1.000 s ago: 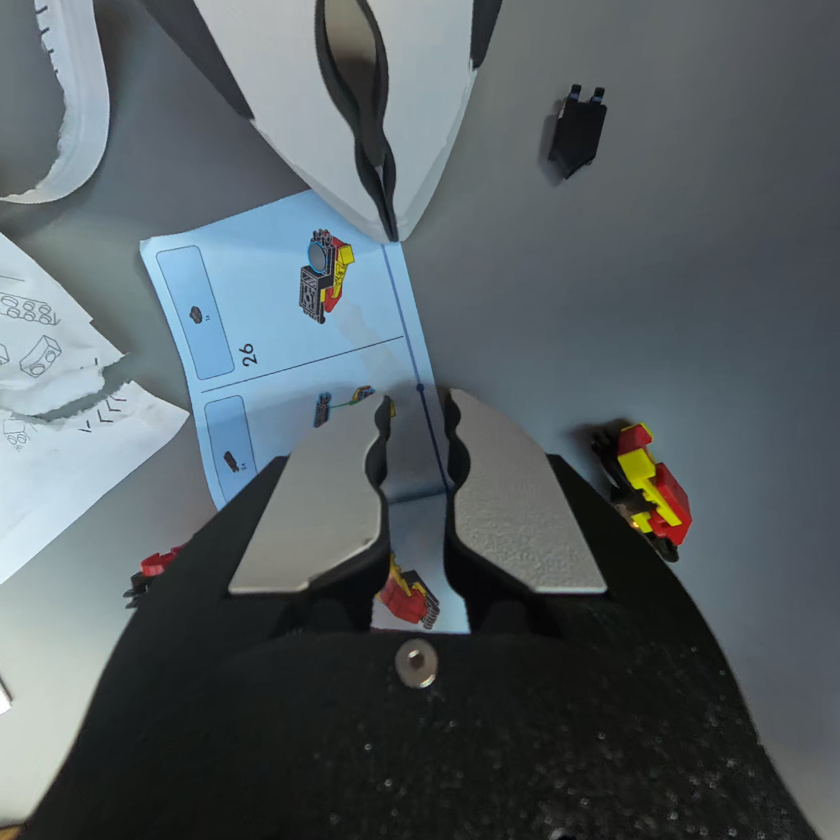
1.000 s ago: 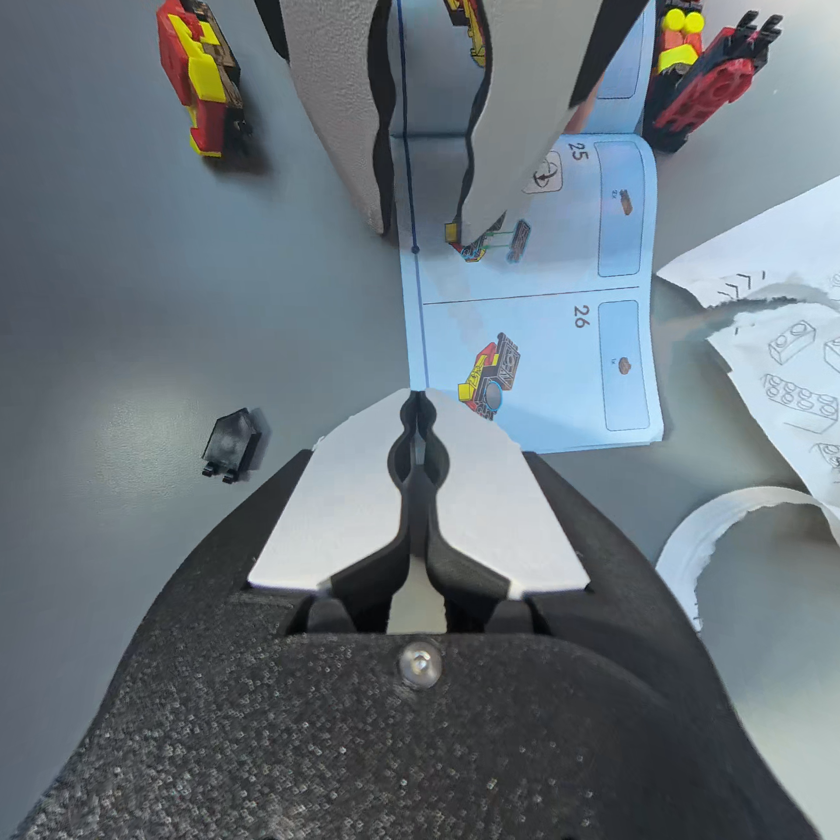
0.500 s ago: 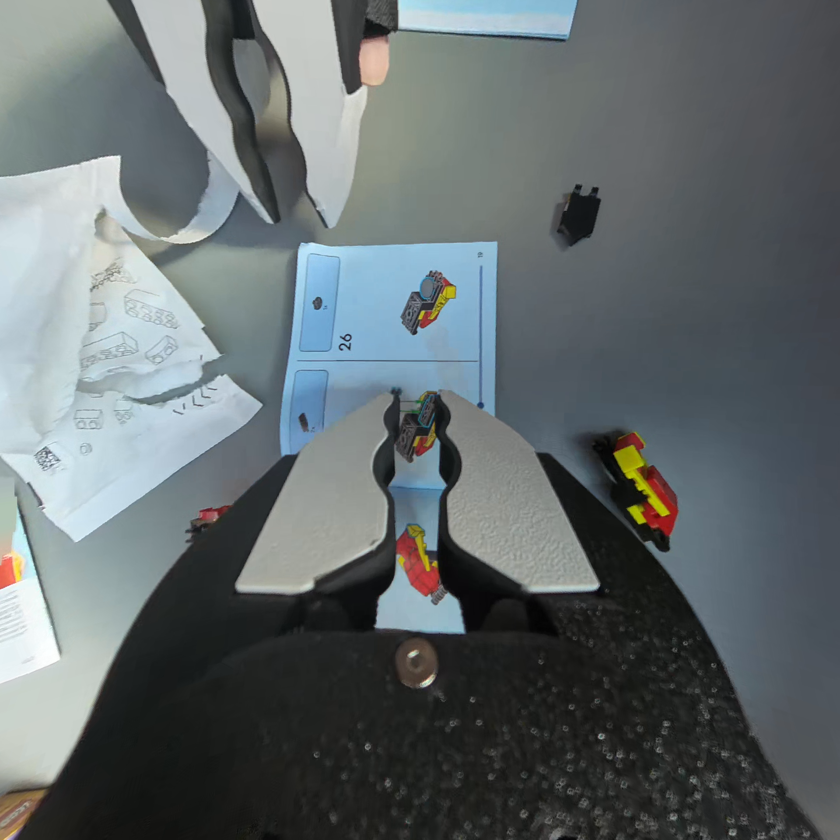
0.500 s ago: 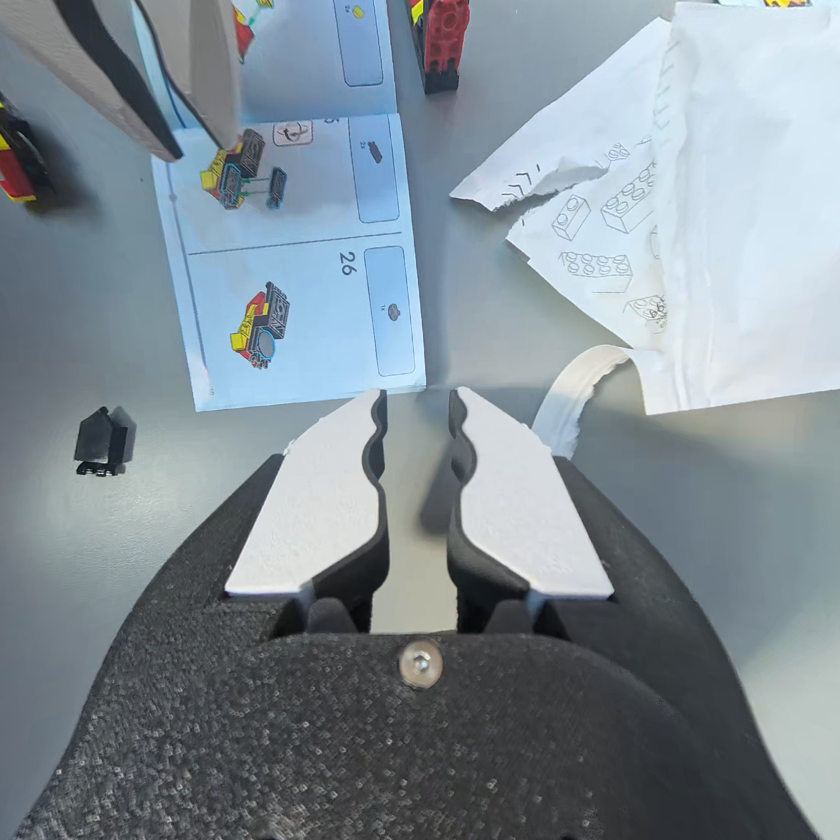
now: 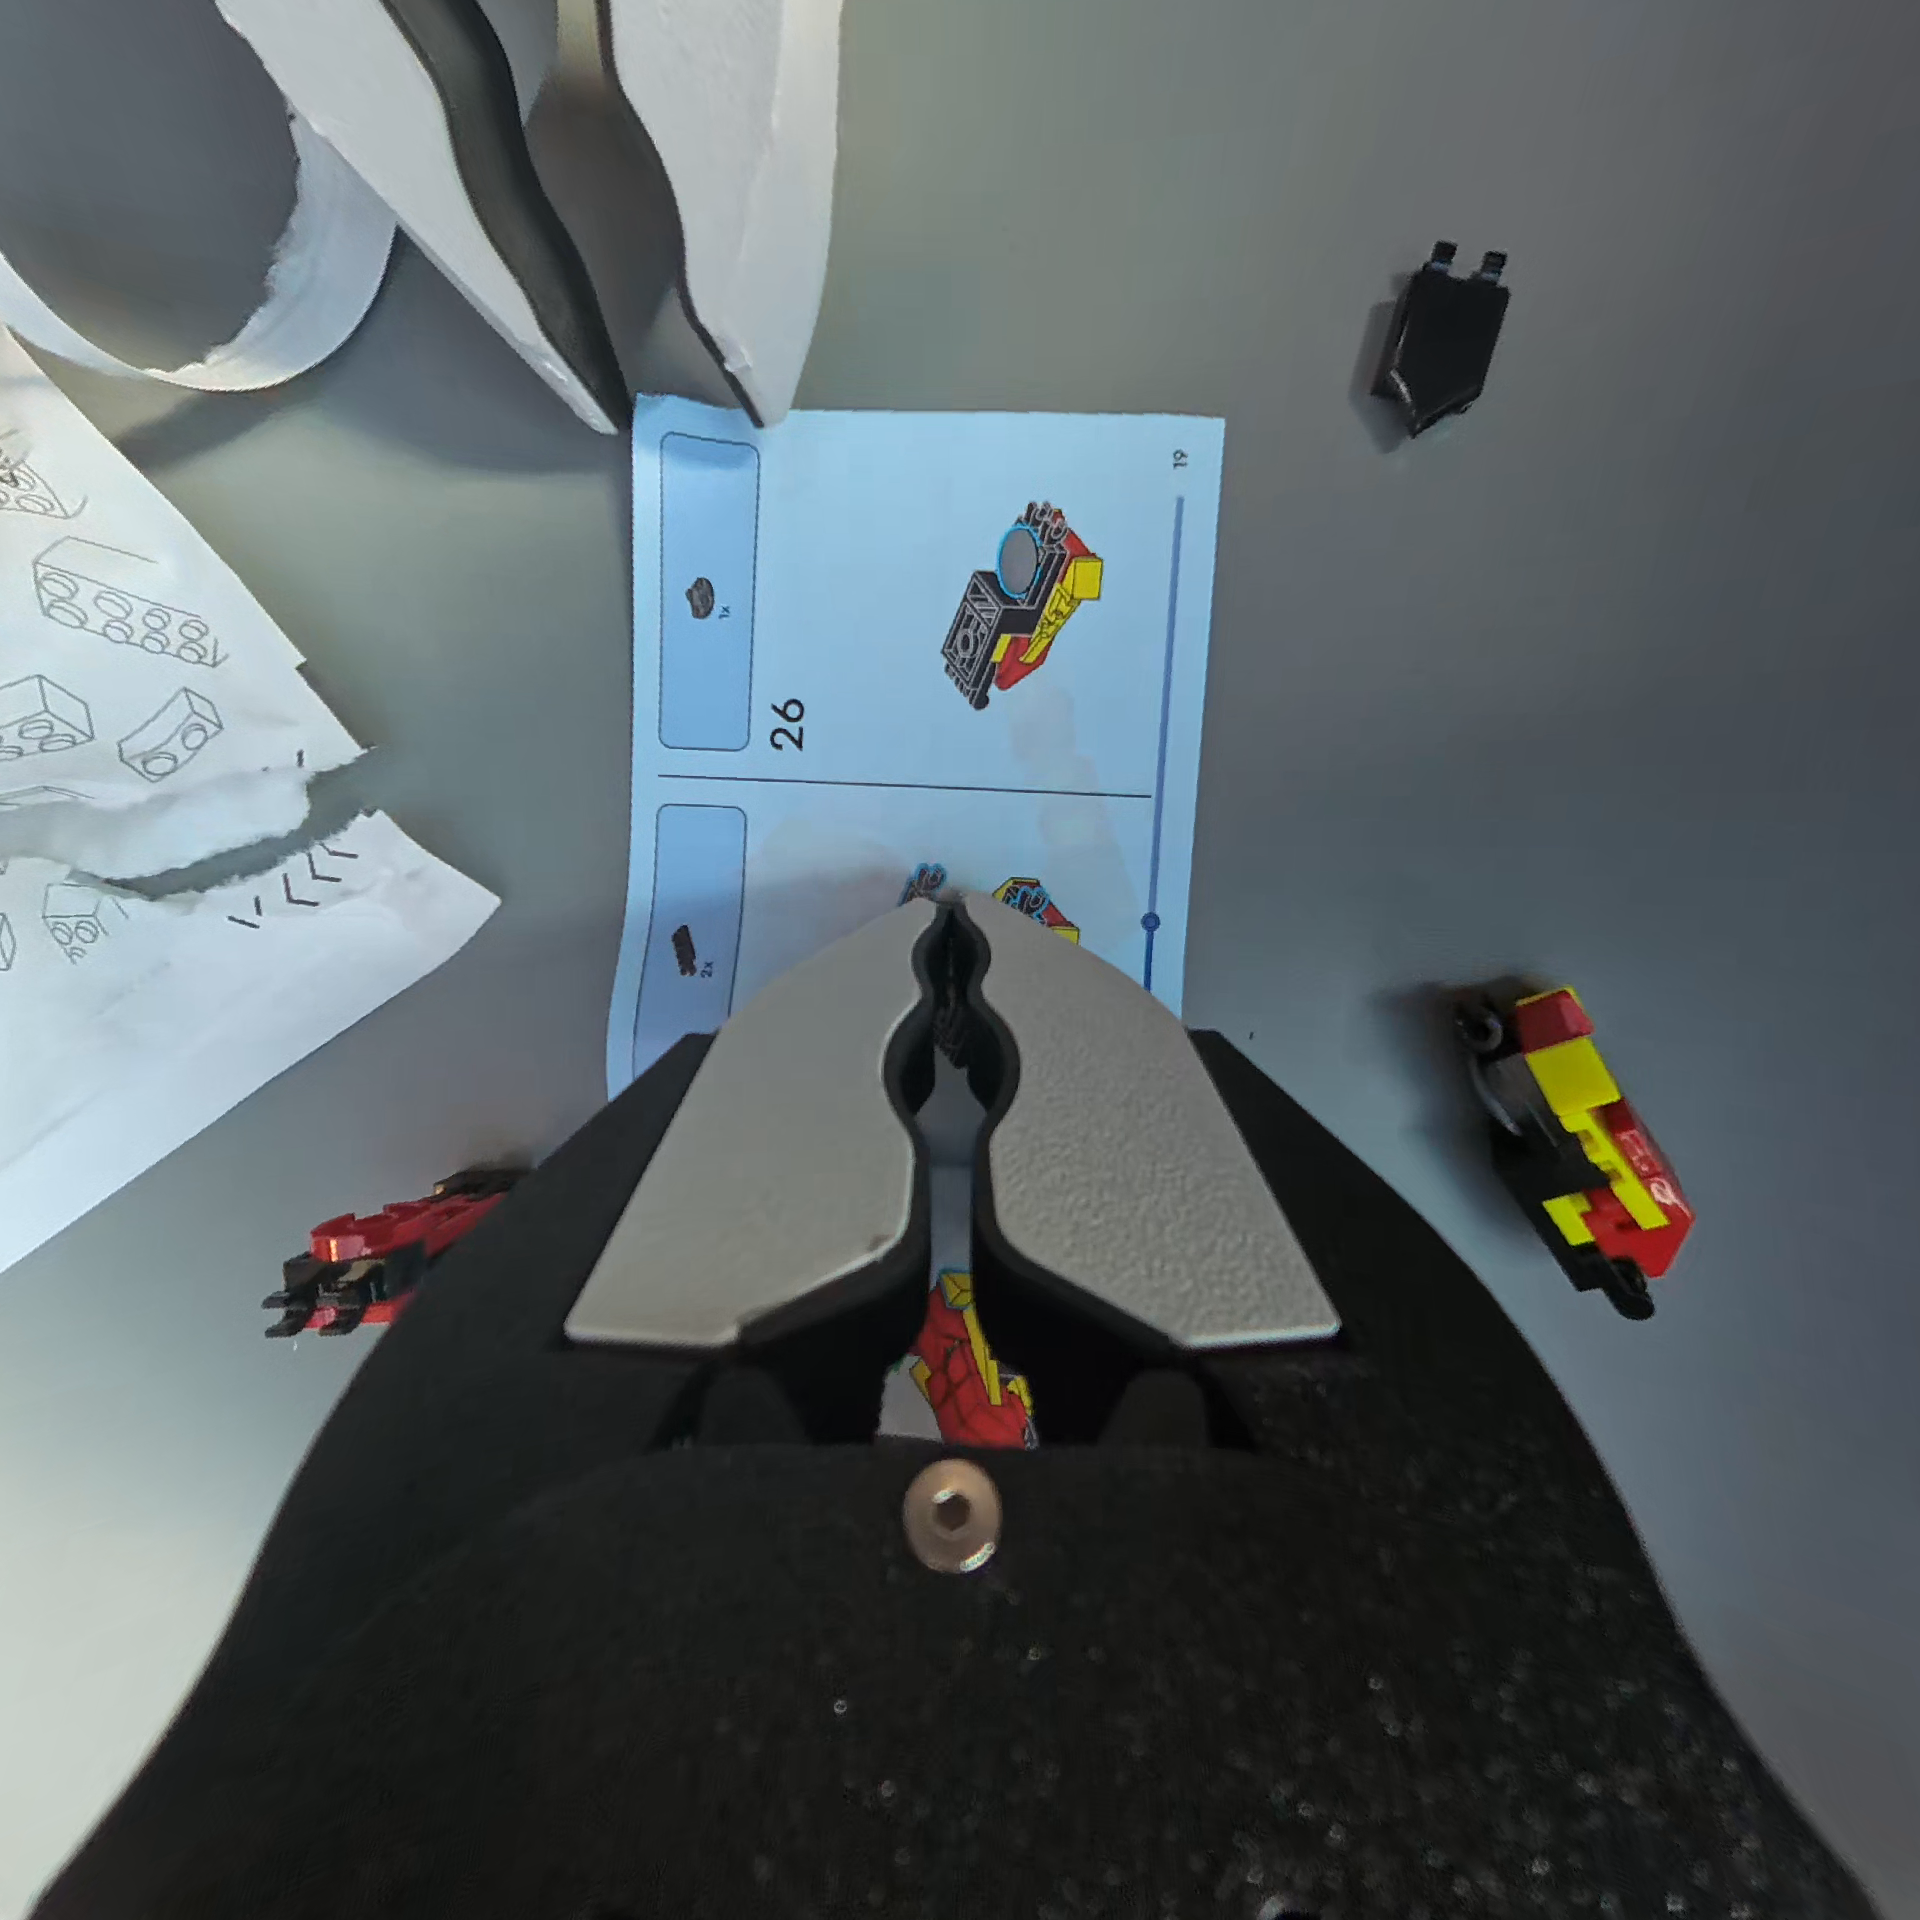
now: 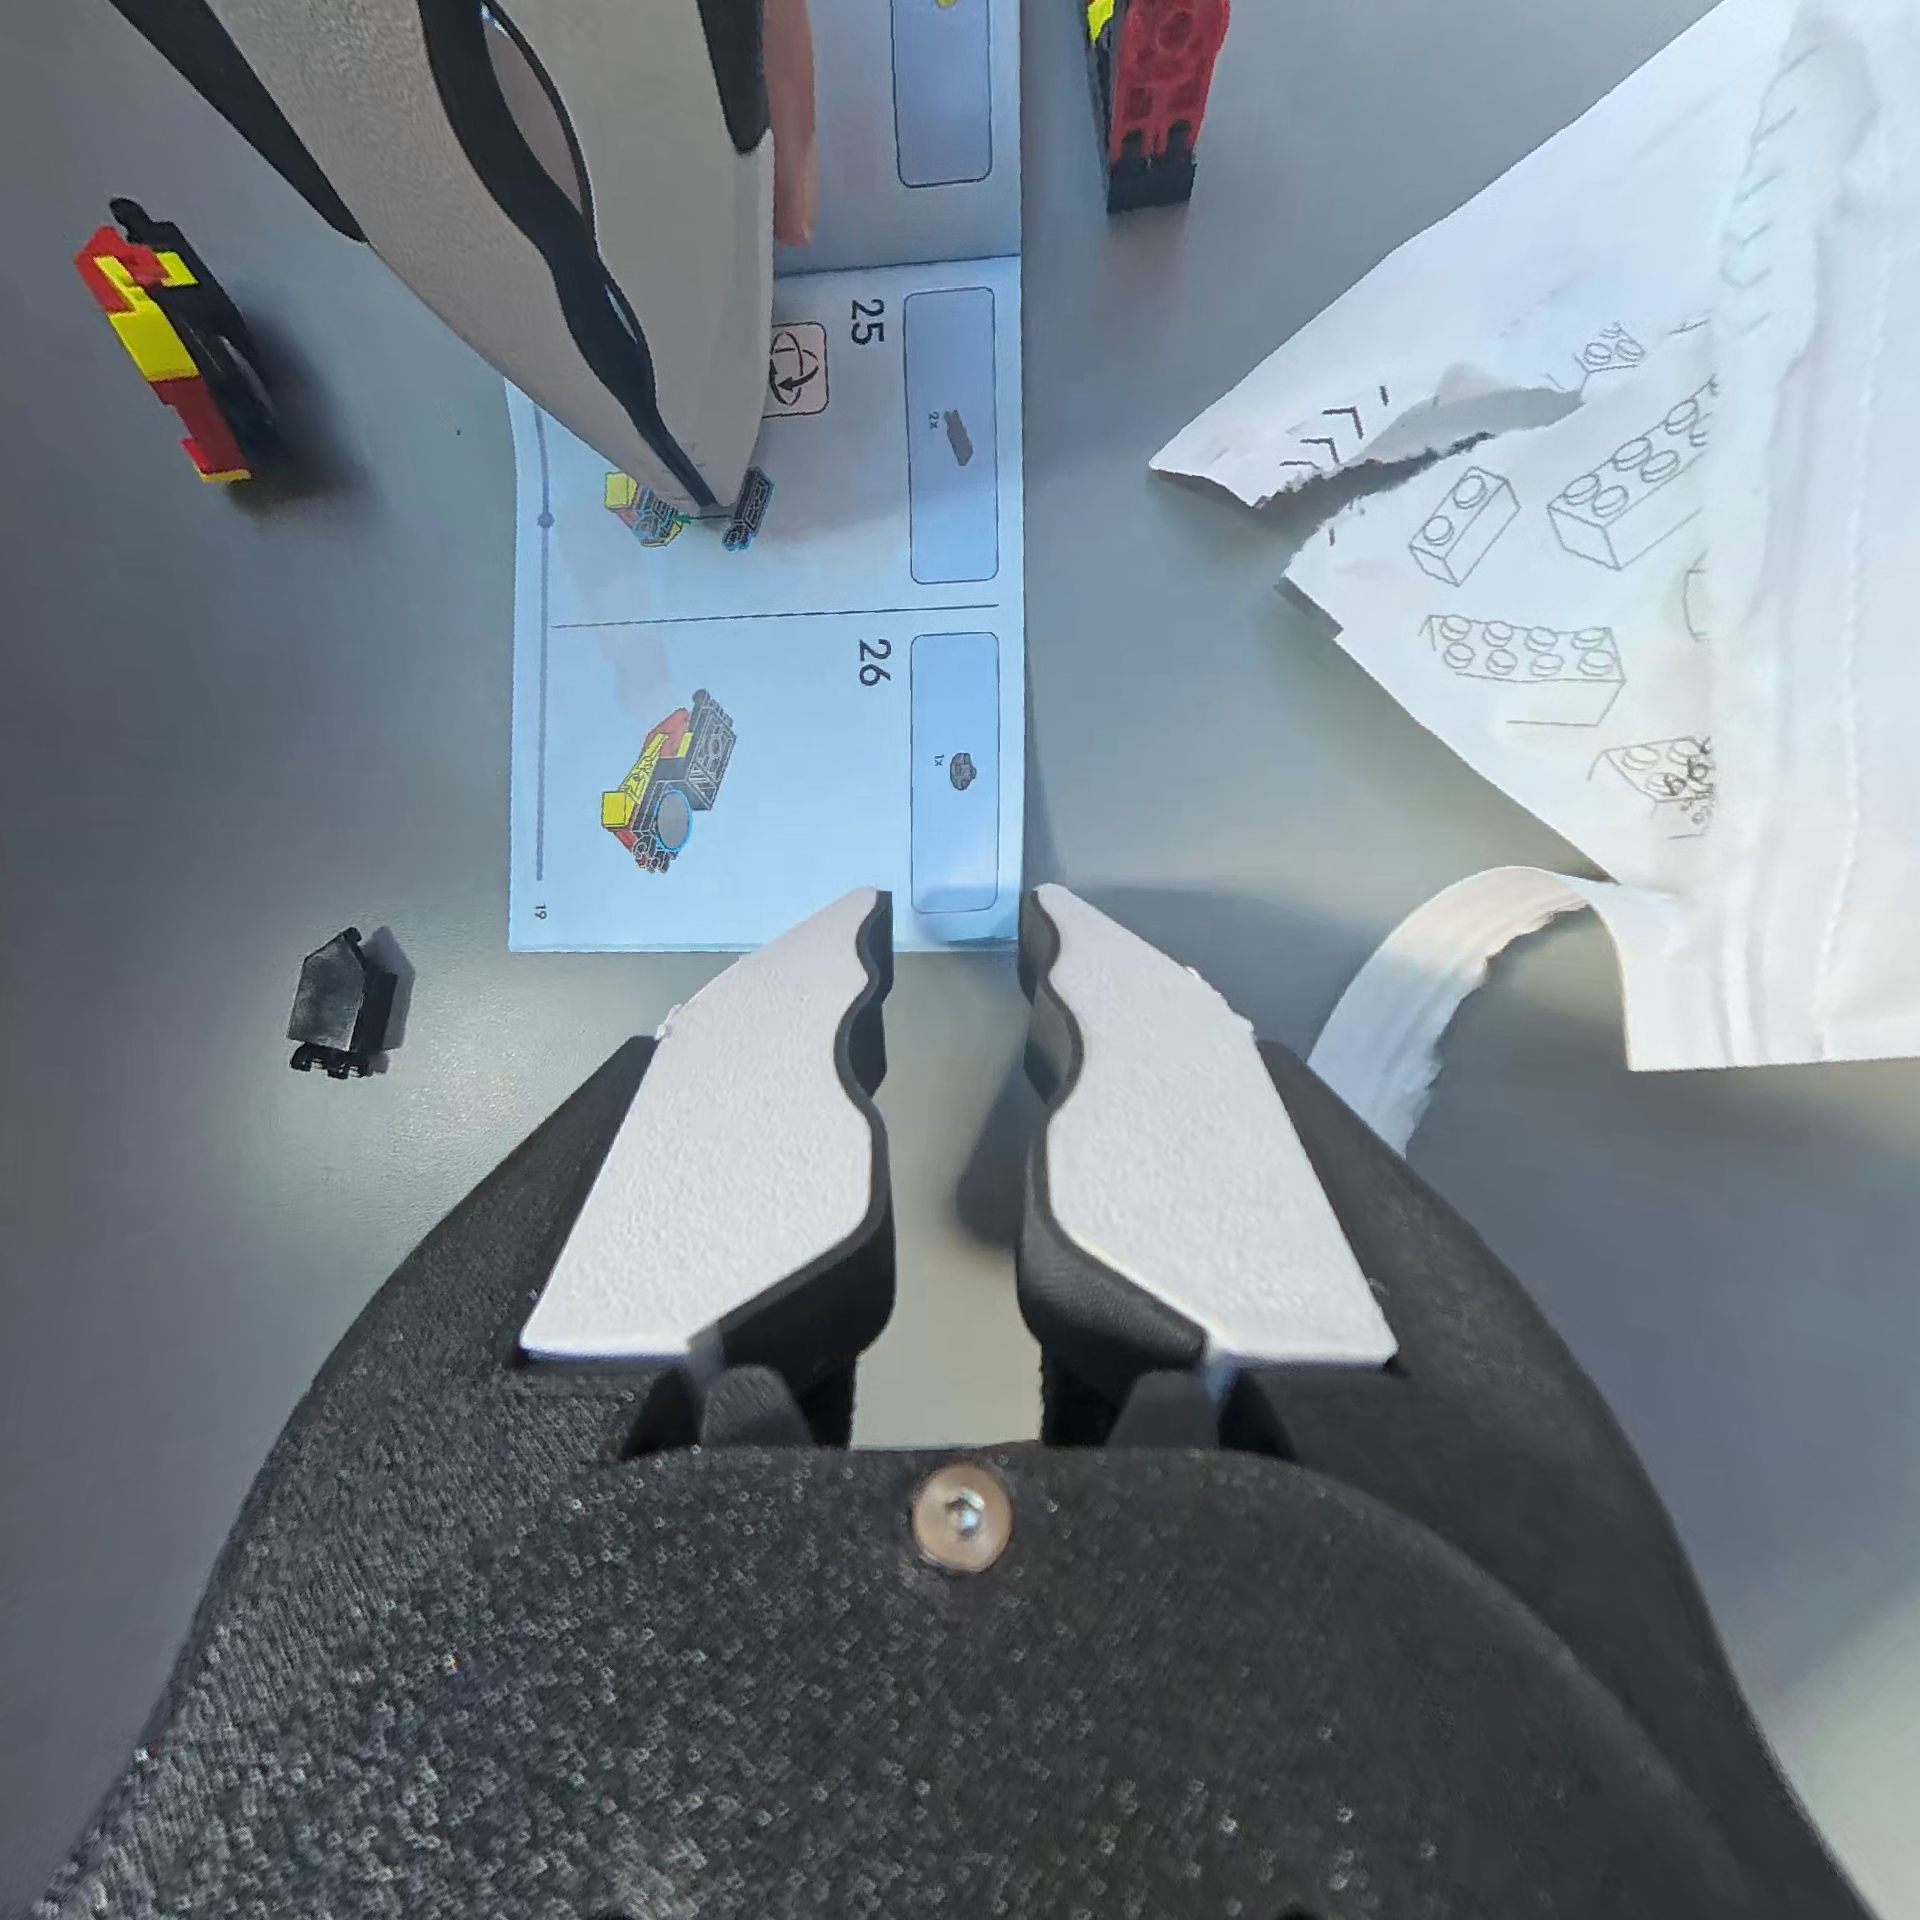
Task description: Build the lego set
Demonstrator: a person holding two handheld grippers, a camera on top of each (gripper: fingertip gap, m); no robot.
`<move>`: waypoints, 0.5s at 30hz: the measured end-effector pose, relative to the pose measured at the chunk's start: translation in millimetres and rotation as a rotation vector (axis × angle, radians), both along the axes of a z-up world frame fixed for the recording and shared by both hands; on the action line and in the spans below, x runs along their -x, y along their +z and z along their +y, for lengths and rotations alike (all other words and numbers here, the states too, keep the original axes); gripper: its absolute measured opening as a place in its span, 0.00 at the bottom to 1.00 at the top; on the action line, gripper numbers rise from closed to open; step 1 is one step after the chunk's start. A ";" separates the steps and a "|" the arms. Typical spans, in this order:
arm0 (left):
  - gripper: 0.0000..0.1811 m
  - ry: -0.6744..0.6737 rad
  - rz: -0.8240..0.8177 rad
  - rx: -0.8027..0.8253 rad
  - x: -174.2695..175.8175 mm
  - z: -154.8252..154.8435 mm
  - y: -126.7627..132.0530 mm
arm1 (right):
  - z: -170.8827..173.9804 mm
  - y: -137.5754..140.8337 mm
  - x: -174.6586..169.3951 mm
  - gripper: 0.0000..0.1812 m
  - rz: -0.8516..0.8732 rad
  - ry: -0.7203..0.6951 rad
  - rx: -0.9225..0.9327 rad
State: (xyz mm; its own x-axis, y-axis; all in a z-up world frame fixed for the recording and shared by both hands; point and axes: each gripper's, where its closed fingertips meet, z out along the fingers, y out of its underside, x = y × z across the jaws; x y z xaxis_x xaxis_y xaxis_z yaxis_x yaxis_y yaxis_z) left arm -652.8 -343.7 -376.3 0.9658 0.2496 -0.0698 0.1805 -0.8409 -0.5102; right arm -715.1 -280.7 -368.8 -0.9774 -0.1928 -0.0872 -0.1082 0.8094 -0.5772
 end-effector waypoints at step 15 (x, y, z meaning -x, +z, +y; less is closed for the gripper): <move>0.00 0.005 0.026 0.001 0.2 0.2 -0.4 | -2.2 -0.7 -12.4 0.13 0.006 0.042 -0.042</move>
